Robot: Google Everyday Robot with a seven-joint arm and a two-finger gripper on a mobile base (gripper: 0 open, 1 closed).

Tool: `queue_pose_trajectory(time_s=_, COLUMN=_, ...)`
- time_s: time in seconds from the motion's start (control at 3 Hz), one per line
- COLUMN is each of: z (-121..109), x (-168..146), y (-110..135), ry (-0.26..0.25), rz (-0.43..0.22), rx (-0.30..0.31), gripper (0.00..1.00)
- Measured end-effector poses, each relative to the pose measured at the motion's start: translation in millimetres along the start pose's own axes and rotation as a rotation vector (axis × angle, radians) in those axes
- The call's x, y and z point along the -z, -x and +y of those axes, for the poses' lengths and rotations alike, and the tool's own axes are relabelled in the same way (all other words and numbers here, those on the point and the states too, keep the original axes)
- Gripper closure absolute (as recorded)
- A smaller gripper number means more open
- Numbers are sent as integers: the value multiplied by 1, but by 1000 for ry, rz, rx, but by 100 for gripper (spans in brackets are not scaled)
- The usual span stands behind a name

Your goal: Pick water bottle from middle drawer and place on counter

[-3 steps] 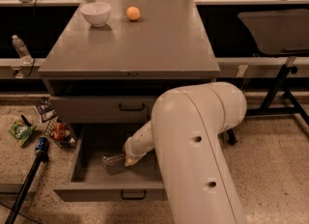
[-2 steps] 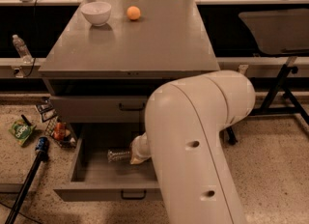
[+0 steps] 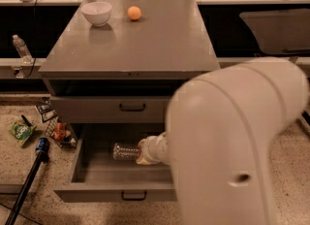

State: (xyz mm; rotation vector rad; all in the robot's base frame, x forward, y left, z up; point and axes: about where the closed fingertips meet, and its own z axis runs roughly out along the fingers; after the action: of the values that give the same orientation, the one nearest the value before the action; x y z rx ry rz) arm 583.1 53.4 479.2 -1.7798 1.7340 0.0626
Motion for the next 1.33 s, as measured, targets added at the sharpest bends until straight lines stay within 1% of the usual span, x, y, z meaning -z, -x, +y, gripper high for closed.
queue_pose_trajectory(time_s=0.33, z=28, x=40, y=5, ry=15, rz=-55, rx=-14, gripper=100)
queue_pose_trajectory(time_s=0.67, z=57, x=71, y=28, ry=44, rz=-89, rx=38, gripper=100)
queue_pose_trajectory(time_s=1.0, z=59, x=76, y=37, ry=36, rz=-118, rx=48, gripper=100)
queue_pose_trajectory(time_s=1.33, z=54, x=78, y=62, ry=37, rz=-141, rx=95, gripper=100)
